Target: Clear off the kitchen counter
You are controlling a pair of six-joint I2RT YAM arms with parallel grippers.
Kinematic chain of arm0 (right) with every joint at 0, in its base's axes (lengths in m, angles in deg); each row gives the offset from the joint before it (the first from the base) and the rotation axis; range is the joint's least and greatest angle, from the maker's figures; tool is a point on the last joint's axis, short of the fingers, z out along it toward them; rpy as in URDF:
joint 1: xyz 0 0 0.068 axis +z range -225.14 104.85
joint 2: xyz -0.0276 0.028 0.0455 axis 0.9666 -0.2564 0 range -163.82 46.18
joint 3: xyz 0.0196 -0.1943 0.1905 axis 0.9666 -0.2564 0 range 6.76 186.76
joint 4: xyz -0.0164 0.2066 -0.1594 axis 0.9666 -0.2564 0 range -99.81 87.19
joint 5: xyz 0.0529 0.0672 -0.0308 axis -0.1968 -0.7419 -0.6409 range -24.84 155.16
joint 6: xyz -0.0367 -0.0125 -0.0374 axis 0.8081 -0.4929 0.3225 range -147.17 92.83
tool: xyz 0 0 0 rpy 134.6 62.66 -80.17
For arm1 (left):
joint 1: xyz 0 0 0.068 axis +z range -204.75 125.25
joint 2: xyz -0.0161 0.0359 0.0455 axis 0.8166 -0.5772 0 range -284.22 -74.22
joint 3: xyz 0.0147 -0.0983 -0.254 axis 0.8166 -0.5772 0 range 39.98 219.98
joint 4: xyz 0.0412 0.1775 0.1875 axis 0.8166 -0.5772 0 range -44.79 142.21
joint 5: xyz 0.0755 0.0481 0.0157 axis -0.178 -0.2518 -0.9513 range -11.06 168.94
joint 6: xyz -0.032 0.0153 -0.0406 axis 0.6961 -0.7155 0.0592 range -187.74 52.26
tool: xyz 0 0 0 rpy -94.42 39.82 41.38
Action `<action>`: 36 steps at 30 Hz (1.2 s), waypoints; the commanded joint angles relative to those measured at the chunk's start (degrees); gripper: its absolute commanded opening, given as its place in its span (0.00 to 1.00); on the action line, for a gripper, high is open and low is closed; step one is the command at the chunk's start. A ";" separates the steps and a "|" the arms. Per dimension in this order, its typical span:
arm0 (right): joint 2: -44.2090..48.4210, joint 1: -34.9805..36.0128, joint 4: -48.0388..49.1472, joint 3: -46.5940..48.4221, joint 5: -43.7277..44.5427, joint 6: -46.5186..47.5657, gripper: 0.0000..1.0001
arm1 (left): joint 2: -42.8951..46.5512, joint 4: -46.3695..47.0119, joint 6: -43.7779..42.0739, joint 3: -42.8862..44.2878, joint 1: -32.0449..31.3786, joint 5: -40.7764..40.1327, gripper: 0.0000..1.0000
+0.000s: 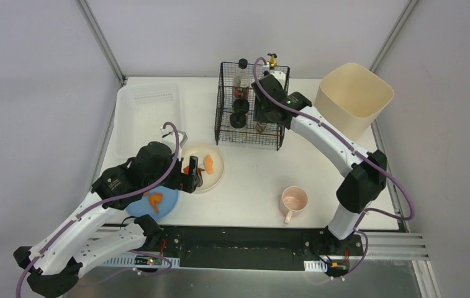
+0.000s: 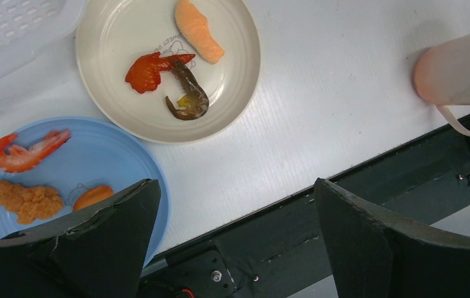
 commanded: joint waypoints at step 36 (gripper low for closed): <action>-14.68 -4.04 -1.09 6.43 -6.24 -2.15 0.61 | 0.10 -0.07 0.00 -0.07 0.05 0.50 1.00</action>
